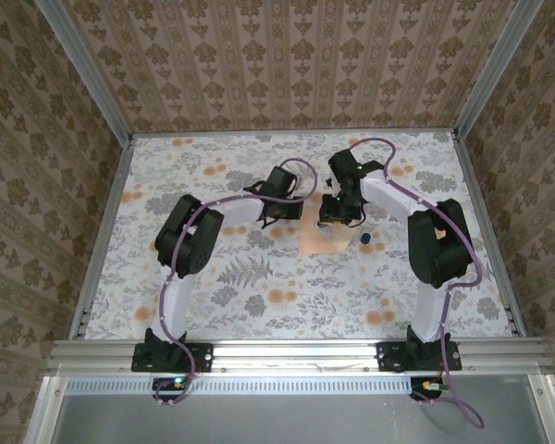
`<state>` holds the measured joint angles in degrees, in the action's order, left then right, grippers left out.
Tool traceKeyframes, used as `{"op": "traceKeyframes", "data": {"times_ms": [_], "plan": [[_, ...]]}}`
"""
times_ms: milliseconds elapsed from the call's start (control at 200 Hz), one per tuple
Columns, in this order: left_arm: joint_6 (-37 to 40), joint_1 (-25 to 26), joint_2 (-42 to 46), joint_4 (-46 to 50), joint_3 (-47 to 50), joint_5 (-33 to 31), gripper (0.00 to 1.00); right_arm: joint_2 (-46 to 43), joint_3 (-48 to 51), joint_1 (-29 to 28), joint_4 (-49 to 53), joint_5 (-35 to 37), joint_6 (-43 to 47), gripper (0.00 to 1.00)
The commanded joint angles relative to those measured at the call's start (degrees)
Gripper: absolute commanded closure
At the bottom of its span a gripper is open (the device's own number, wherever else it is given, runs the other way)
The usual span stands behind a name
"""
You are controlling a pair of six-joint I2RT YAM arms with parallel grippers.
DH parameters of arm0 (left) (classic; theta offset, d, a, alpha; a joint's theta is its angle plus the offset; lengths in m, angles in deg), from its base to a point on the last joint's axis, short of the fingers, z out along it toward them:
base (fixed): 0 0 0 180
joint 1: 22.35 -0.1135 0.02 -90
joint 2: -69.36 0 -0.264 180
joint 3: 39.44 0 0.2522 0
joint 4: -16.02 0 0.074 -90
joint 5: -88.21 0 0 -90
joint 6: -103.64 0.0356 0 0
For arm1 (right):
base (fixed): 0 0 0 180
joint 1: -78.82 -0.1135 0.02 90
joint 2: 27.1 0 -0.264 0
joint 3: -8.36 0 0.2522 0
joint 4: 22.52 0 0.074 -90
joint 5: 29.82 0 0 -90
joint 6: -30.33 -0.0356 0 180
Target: Place the letter into the envelope and seal it
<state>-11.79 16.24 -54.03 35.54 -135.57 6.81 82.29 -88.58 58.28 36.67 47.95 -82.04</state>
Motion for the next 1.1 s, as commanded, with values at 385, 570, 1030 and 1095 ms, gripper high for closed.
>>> {"op": "traceKeyframes", "data": {"times_ms": [385,570,1030,1095], "plan": [[-2.69,0.22,0.52,4.08,1.09,-1.20,1.00,-4.34,4.07,-2.32,7.05,1.75,1.52,0.94],[-2.69,0.42,0.78,3.91,1.16,-0.92,1.00,-1.82,3.46,-2.32,5.20,1.37,1.27,0.94],[-2.13,0.43,1.14,3.11,1.51,-0.29,1.00,5.11,-3.19,-1.37,5.46,5.36,2.85,0.96],[-2.09,0.41,1.14,3.03,1.60,-0.25,1.00,5.23,-3.21,-0.94,5.37,5.80,3.00,0.96]]}}
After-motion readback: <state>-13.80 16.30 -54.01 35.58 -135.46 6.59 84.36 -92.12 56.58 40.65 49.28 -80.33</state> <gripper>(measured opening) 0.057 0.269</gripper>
